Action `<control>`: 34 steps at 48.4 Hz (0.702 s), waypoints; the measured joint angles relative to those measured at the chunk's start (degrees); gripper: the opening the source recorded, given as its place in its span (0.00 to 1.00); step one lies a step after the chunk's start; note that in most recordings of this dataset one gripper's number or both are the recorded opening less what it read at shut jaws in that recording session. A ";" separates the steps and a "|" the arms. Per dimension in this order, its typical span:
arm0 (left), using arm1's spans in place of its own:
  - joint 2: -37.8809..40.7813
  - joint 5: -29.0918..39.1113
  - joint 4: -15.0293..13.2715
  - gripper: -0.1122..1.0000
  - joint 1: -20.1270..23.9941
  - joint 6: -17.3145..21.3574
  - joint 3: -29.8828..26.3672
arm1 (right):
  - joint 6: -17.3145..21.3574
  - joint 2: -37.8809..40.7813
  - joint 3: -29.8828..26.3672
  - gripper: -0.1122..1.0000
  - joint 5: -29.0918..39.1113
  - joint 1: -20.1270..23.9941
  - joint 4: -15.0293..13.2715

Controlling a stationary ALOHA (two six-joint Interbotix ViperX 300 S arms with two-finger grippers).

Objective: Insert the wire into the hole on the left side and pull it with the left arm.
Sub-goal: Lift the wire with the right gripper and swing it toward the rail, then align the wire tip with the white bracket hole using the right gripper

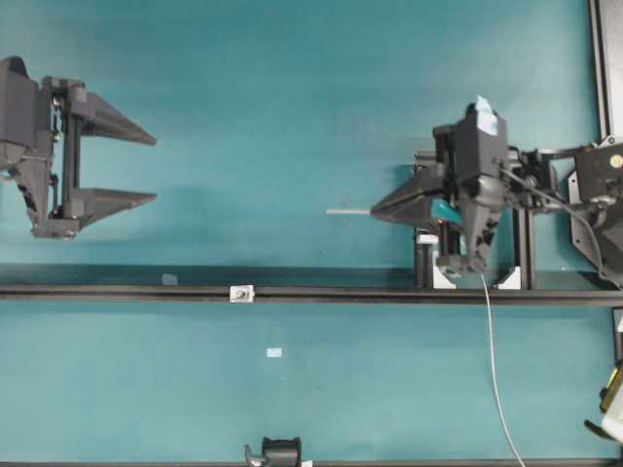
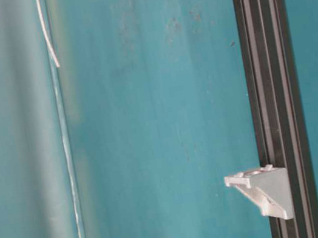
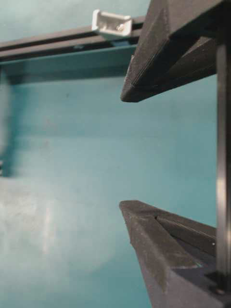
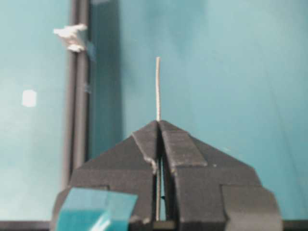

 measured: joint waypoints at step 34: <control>17.31 -25.31 -1.14 0.73 -9.40 -5.10 4.48 | -8.61 18.11 1.49 0.11 -28.30 13.62 15.47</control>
